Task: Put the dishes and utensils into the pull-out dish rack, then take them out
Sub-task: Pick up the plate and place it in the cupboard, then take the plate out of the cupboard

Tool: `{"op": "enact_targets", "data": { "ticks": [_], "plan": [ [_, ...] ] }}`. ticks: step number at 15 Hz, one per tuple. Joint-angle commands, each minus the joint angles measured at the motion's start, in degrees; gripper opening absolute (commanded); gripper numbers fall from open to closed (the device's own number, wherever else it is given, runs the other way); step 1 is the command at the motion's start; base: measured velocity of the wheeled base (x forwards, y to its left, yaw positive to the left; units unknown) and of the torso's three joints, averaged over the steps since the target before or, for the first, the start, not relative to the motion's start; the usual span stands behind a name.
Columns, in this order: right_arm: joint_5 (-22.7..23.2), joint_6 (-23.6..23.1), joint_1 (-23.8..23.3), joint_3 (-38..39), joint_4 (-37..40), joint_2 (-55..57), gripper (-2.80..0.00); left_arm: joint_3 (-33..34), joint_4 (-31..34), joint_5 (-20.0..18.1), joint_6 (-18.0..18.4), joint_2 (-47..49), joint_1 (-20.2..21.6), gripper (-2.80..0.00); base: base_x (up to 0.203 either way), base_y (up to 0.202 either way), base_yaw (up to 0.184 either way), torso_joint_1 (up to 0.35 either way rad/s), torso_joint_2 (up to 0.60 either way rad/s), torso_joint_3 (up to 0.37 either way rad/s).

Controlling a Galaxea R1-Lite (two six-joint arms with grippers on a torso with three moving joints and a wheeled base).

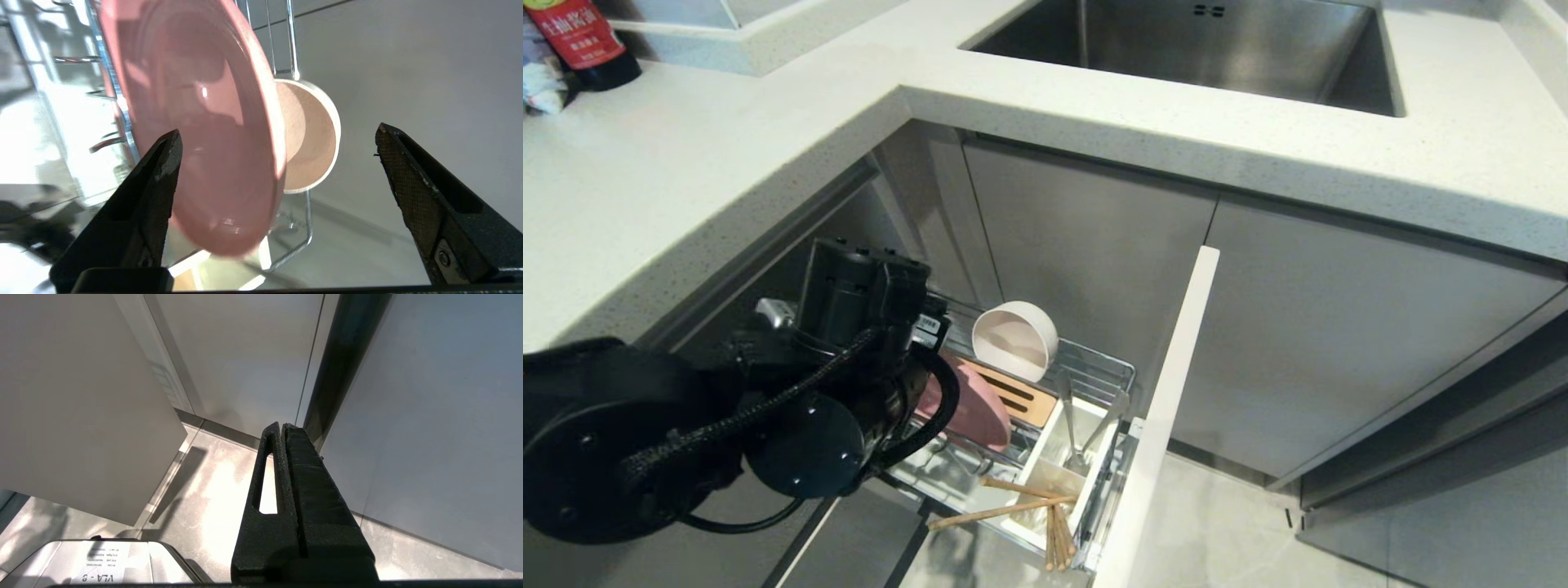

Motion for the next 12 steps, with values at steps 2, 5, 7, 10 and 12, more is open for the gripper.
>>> {"op": "enact_targets", "data": {
  "ticks": [2,5,7,10,12],
  "plan": [
    [0.0,-0.1,0.0,0.0,0.0,0.0,-2.8,-2.0,5.2,0.3,-0.3,-4.6,-0.8,0.0,0.0,0.0,0.0,0.0,0.0,0.0],
    [0.0,0.0,0.0,0.0,0.1,0.0,-2.8,-4.7,11.8,0.4,-0.3,-8.9,-2.1,-2.8,0.0,0.0,0.0,0.0,0.0,0.0],
    [0.0,0.0,0.0,0.0,0.0,0.0,-2.8,-7.8,14.7,0.4,0.5,-11.0,-2.8,-2.8,0.0,0.0,0.0,0.0,0.0,0.0],
    [0.0,0.0,0.0,0.0,0.0,0.0,-2.8,-13.6,15.4,0.8,13.4,-13.0,-4.2,-2.8,0.0,0.0,0.0,0.0,0.0,0.0],
    [0.0,0.0,0.0,0.0,0.0,0.0,-2.8,-18.4,14.6,0.7,27.8,-14.7,-4.3,-2.8,0.0,0.0,0.0,0.0,0.0,0.0]
  ]
}}
